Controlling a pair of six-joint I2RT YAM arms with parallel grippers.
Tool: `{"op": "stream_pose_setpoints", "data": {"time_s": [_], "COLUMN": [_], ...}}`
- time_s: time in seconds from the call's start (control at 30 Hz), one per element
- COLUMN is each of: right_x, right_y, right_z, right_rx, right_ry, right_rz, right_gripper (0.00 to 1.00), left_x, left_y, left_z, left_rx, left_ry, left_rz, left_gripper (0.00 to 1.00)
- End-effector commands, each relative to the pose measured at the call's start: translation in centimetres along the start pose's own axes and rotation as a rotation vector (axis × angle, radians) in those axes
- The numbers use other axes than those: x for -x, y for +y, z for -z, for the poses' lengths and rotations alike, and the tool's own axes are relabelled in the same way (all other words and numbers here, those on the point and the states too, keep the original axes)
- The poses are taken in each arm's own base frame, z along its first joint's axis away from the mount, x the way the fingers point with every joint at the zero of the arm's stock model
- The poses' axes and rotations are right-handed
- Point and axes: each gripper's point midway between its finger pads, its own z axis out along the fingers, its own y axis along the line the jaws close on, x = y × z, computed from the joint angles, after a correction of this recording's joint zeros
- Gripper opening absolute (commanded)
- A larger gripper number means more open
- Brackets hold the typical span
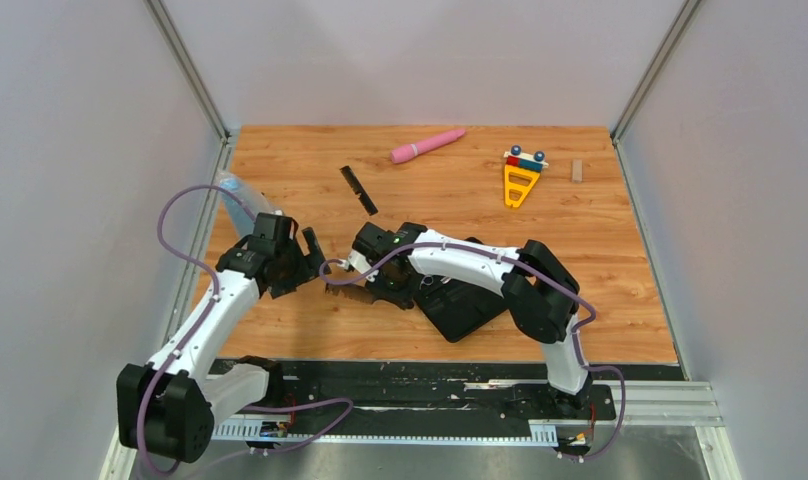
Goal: Sort the hair-cutting tools
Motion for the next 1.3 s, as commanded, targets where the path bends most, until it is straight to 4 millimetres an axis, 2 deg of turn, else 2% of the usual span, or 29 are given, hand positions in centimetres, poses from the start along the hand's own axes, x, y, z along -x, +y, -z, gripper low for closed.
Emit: {"op": "stream_pose_setpoints", "data": {"time_s": [0.0,0.13,0.2,0.43,0.53,0.77,1.0,1.07,1.13,1.27], "right_x": [1.1,1.0,1.1,1.5,1.6,1.9,2.1,2.1,2.1,2.3], "right_y": [-0.1,-0.1,-0.2,-0.2,-0.2,-0.1,0.0,0.0,0.1,-0.2], "right_z": [1.3,1.4,1.6,2.2,2.4,2.7,2.9,2.9,2.8,2.8], "right_rx": [0.005,0.002,0.005,0.012,0.012,0.02,0.036,0.039,0.043,0.039], "right_ry": [-0.076,-0.085,-0.1,-0.141,-0.152,-0.173,-0.189,-0.192,-0.192,-0.209], "right_rz": [-0.018,-0.025,-0.03,-0.04,-0.043,-0.044,-0.044,-0.045,-0.046,-0.063], "right_gripper": [0.0,0.0,0.0,0.0,0.0,0.0,0.0,0.0,0.0,0.02], "left_x": [-0.7,-1.3,-1.6,-1.9,-1.9,-1.7,-1.8,-1.8,-1.8,-1.6], "left_y": [-2.3,-3.8,-3.8,-2.6,-2.7,-4.0,-4.1,-4.1,-4.1,-4.3], "left_z": [-1.4,-2.3,-2.8,-4.3,-4.7,-4.8,-4.9,-4.9,-4.9,-4.5], "left_rx": [-0.13,-0.218,-0.234,-0.235,-0.275,-0.37,-0.394,-0.393,-0.397,-0.412], "left_ry": [0.037,0.062,0.074,0.058,0.057,0.069,0.071,0.072,0.071,0.061], "left_rz": [0.069,0.114,0.142,0.262,0.313,0.329,0.33,0.329,0.33,0.331], "left_gripper": [0.99,0.98,0.98,0.96,0.93,0.7,0.47,0.38,0.23,0.04]}}
